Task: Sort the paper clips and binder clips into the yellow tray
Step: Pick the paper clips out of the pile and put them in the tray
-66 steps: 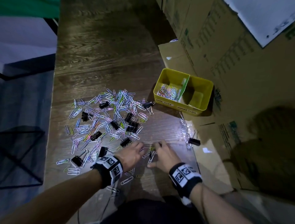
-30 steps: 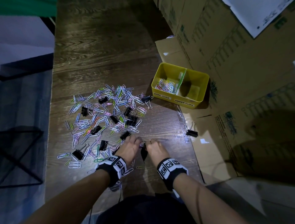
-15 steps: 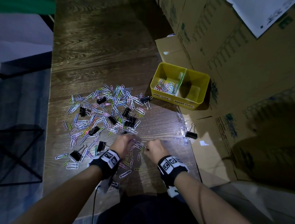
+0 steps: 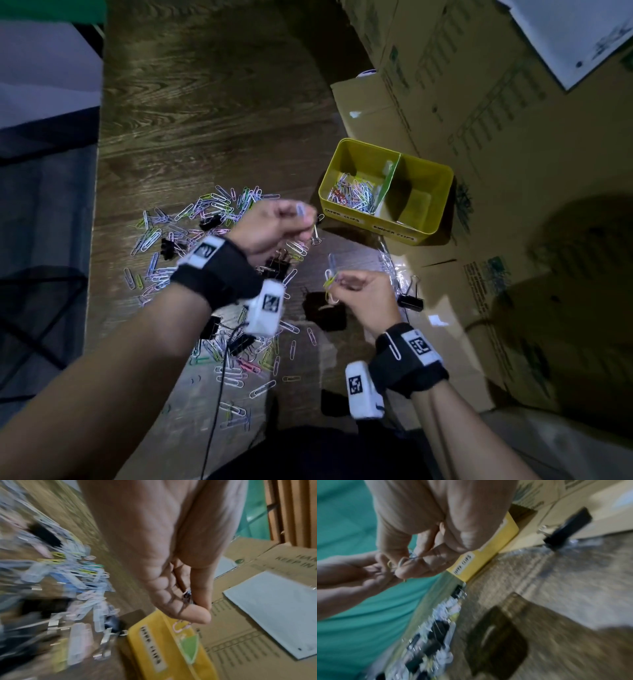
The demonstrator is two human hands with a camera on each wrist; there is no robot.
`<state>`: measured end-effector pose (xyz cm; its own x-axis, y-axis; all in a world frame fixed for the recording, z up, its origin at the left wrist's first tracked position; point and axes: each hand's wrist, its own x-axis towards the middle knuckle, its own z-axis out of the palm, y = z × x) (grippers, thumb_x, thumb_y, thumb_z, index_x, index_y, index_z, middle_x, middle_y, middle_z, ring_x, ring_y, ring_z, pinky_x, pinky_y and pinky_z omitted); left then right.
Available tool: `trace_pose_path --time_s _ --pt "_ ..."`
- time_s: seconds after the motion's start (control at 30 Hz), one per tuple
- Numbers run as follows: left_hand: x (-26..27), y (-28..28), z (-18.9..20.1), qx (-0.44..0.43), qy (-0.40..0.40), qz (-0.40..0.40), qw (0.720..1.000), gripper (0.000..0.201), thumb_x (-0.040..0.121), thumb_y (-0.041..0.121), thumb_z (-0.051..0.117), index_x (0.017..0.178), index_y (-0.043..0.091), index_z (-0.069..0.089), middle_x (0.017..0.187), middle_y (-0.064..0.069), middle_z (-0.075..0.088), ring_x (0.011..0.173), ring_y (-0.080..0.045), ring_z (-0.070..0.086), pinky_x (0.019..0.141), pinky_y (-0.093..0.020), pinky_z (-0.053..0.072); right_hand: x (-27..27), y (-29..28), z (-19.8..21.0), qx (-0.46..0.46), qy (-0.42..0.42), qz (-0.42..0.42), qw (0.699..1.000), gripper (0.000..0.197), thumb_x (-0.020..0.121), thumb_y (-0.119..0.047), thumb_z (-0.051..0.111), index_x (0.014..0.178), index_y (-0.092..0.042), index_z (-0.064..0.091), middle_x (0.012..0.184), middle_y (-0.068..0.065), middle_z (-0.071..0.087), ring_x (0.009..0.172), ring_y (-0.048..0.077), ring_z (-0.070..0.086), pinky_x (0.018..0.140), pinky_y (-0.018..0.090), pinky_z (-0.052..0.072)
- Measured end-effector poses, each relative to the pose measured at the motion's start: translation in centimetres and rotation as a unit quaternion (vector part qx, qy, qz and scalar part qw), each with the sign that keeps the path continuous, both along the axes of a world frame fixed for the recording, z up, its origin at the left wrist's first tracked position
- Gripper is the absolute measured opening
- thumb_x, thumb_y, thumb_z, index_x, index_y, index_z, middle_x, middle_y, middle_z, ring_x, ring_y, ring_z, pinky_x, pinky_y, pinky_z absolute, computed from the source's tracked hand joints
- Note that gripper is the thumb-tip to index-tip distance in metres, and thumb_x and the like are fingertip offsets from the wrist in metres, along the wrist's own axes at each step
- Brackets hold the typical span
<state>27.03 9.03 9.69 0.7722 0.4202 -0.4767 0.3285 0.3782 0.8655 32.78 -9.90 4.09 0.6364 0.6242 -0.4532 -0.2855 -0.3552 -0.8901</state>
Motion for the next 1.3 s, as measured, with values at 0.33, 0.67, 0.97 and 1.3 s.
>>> trace_pose_path --time_s 0.33,0.67,0.97,1.3 --pt "11.6 0.8 -3.3 0.236 0.129 -0.035 0.963 0.013 0.078 0.001 0.067 0.087 0.010 0.068 0.079 -0.008 0.067 0.061 -0.010 0.064 0.063 -0.024 0.052 8.1 4.6 6.4 0.086 -0.099 -0.085 0.988 0.033 0.073 0.010 0.069 0.060 -0.019 0.064 0.055 -0.009 0.062 0.053 0.006 0.056 0.061 0.023 0.050" --pt "5.3 -0.5 -3.6 0.318 0.033 0.023 0.947 0.025 0.085 0.003 0.056 0.089 0.023 0.069 0.085 -0.001 0.070 0.074 -0.018 0.065 0.078 -0.034 0.055 14.3 10.5 4.0 -0.231 -0.361 0.102 0.898 0.013 0.078 -0.019 0.067 0.089 -0.015 0.072 0.097 0.013 0.069 0.092 0.025 0.065 0.083 0.025 0.049" --pt "-11.7 -1.1 -5.2 0.414 0.173 -0.269 0.852 0.015 0.087 0.010 0.059 0.094 0.019 0.070 0.090 0.004 0.068 0.072 -0.003 0.057 0.065 -0.009 0.042 10.9 10.2 3.9 -0.138 -0.445 0.176 0.867 0.028 0.087 -0.016 0.061 0.114 -0.018 0.065 0.115 0.010 0.061 0.101 0.022 0.059 0.091 0.028 0.046" --pt "-20.7 -4.3 -9.0 0.448 0.187 -0.301 0.821 0.037 0.080 0.032 0.068 0.113 0.026 0.054 0.111 -0.002 0.051 0.076 -0.019 0.063 0.069 -0.030 0.055 -2.9 7.0 1.1 -0.062 -0.170 0.510 0.841 0.011 0.086 -0.019 0.067 0.094 -0.013 0.071 0.085 0.000 0.068 0.066 0.002 0.053 0.061 0.013 0.045"
